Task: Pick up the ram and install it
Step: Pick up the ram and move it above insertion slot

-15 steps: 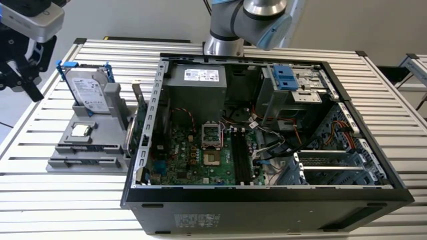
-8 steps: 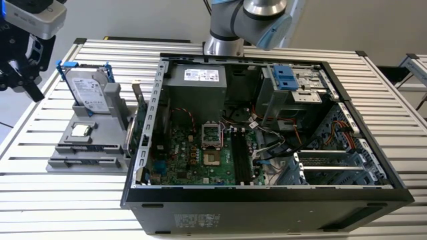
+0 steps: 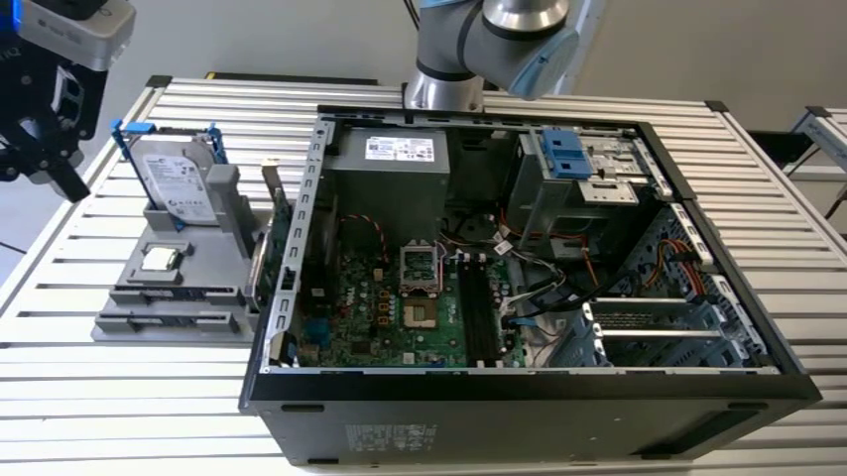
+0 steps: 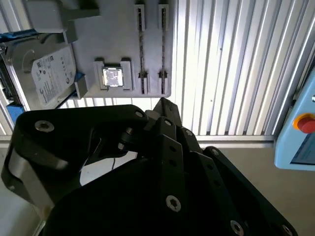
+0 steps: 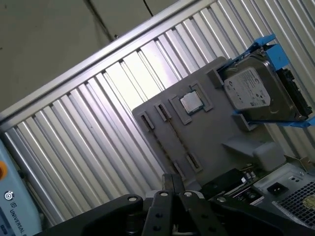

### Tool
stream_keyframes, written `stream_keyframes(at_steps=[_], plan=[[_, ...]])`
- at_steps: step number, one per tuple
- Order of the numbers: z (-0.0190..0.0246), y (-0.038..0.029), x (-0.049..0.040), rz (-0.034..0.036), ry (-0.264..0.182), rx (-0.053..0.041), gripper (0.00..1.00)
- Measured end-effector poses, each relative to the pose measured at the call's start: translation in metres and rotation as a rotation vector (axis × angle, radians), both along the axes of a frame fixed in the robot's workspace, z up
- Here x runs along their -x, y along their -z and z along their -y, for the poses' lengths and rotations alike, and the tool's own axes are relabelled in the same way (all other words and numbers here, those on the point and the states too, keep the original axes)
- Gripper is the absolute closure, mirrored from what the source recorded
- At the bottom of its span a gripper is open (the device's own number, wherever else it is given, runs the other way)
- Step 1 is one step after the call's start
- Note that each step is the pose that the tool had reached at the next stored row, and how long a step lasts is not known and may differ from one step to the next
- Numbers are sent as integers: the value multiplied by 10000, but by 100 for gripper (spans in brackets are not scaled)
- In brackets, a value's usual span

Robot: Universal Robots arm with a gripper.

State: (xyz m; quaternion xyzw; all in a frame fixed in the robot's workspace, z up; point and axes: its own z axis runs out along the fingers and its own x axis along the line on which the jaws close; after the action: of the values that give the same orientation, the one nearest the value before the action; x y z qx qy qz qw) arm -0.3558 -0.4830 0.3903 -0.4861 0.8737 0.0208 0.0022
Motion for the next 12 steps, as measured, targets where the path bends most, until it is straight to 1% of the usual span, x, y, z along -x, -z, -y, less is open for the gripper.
stream_keyframes(at_steps=[7, 12], plan=[[0, 0, 0, 82, -653, -1, 100], [0, 0, 1, 94, -1091, -2, 100]])
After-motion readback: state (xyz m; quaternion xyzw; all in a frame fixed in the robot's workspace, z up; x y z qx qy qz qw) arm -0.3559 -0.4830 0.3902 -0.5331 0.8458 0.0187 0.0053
